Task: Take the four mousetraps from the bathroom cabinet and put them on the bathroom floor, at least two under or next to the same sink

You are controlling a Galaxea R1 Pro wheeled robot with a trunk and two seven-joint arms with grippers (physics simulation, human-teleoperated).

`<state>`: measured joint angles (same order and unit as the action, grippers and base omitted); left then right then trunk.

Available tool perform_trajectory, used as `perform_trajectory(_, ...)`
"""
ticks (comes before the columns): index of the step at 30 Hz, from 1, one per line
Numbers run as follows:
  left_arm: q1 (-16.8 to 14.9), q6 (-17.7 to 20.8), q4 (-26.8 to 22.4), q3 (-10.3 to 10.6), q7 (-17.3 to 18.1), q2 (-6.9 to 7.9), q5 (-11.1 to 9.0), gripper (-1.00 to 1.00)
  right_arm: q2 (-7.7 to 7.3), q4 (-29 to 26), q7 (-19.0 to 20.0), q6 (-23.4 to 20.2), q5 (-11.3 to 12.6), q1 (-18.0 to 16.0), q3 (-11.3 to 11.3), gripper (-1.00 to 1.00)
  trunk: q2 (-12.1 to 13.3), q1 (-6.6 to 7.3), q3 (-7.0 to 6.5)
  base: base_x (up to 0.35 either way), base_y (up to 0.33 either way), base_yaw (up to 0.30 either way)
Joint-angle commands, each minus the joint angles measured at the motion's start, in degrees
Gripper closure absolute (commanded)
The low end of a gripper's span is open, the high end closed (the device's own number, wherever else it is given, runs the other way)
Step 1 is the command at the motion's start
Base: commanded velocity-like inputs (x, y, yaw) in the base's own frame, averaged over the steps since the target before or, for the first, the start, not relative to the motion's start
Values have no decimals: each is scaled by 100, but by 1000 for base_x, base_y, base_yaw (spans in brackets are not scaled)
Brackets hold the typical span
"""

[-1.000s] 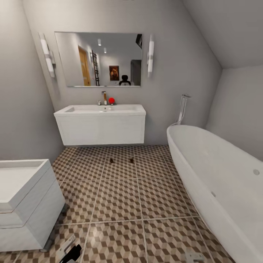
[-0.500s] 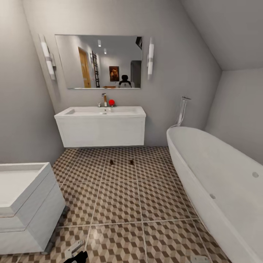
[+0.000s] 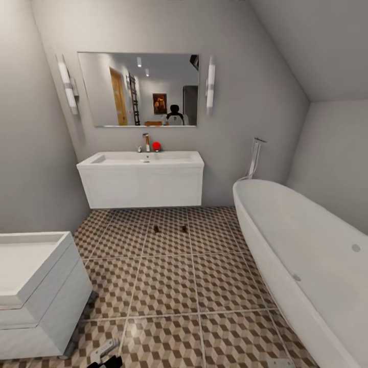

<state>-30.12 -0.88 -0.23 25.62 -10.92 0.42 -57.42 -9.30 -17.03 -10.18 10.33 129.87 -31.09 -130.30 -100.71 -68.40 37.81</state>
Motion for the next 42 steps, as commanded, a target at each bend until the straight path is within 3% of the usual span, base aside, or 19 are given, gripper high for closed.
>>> perform_trajectory(1, -2, 29, -3, 48, -19, -5, -49, -100, -3, -24, -22, 46, 48, -11, -48, -100, 39, 23, -13, 0, 0, 0)
perform_trajectory(13, -2, 178, 10, 49, -26, -13, -46, -100, -88, 7, -19, 65, 55, -11, -45, -100, 520, 287, -228, 0, 0, 0)
perform_trajectory(24, -2, 103, 14, 40, 24, 189, -97, -100, -15, -109, -18, 64, 75, -11, -44, -100, 961, 528, -426, 0, 0, 0)
perform_trajectory(42, 4, 221, 30, 44, 92, 379, -102, -100, -56, -125, -36, 47, 97, -11, -39, -100, 1683, 924, -749, 0, 0, 0)
